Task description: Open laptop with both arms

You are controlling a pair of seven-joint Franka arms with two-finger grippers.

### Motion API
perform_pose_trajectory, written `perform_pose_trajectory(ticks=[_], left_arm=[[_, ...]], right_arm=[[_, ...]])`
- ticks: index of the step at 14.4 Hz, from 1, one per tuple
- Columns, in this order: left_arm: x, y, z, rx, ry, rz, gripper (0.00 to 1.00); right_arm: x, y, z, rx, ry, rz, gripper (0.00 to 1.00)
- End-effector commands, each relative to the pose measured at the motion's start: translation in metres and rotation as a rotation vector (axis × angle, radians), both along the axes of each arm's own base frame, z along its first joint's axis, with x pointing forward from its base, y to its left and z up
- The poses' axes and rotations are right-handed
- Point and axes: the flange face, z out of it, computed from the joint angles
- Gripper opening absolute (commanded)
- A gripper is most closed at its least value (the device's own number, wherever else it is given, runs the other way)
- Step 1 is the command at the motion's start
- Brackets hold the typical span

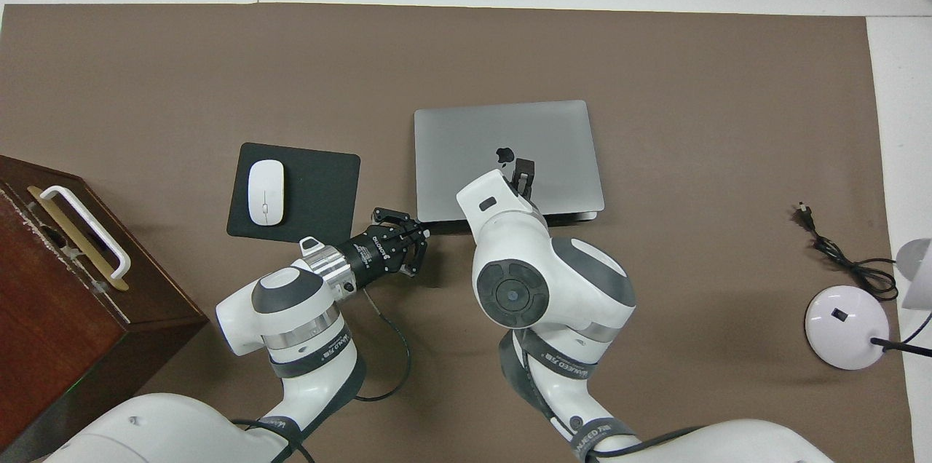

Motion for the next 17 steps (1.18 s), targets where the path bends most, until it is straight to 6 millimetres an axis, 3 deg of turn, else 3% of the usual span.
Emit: perform_pose_trajectory(ticks=[1,5,9,17], left_arm=[[0.004,0.002,-0.014,0.031,0.005,0.02,0.0],[0.005,0.003,-0.016,0.03,0.007,0.022,0.0],[0.005,0.003,-0.016,0.029,0.008,0.023,0.0],[0.006,0.004,-0.016,0.025,0.006,0.024,0.0]], right_arm=[[0.008,0.003,0.001,0.009,-0.029,0.006,1.0],[0.013,0.005,0.009,0.003,-0.052,0.019,1.0],[0.018,0.01,-0.004,-0.003,-0.045,0.025,1.0],[0.025,0.015,0.008,-0.025,-0.067,0.028,1.0]])
